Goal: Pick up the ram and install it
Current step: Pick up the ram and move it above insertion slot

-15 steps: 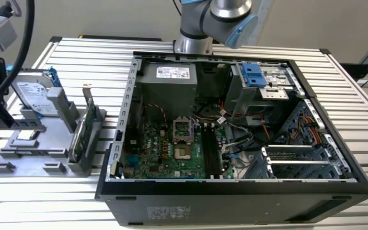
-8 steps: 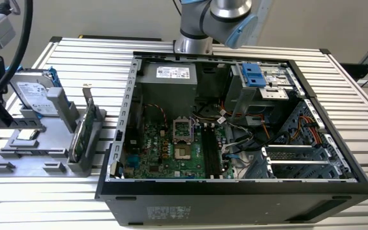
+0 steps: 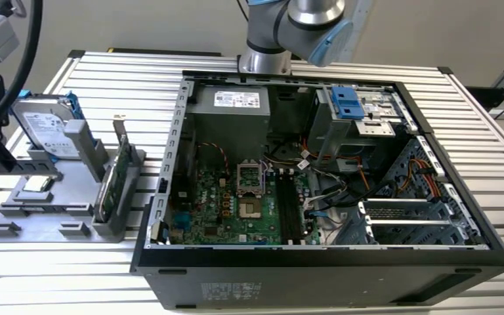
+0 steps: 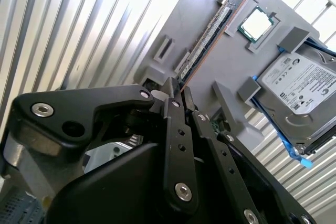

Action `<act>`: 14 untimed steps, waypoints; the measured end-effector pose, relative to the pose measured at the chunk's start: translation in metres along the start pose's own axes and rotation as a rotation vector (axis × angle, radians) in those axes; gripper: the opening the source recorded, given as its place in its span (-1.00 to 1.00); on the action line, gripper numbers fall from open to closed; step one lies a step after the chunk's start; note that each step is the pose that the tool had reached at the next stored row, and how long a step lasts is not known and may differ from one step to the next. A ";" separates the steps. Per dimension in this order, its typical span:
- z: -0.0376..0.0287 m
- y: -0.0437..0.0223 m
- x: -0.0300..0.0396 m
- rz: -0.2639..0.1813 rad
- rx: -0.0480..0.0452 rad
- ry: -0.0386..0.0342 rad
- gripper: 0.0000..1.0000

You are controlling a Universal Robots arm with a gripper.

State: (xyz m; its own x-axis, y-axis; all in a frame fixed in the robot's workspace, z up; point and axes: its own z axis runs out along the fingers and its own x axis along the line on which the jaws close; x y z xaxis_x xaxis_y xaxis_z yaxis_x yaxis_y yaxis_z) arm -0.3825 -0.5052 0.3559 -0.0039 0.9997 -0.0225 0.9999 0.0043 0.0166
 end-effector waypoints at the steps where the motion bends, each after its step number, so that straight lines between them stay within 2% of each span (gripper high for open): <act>1: -0.0005 0.0000 0.0000 0.000 0.0000 0.0000 -1.00; 14: -0.0079 0.0001 -0.0002 0.000 -0.0001 -0.0001 -1.00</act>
State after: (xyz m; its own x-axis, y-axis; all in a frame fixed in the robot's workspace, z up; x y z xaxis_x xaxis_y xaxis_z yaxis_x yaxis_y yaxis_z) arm -0.3825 -0.5052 0.3637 -0.0039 0.9997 -0.0226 0.9999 0.0042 0.0167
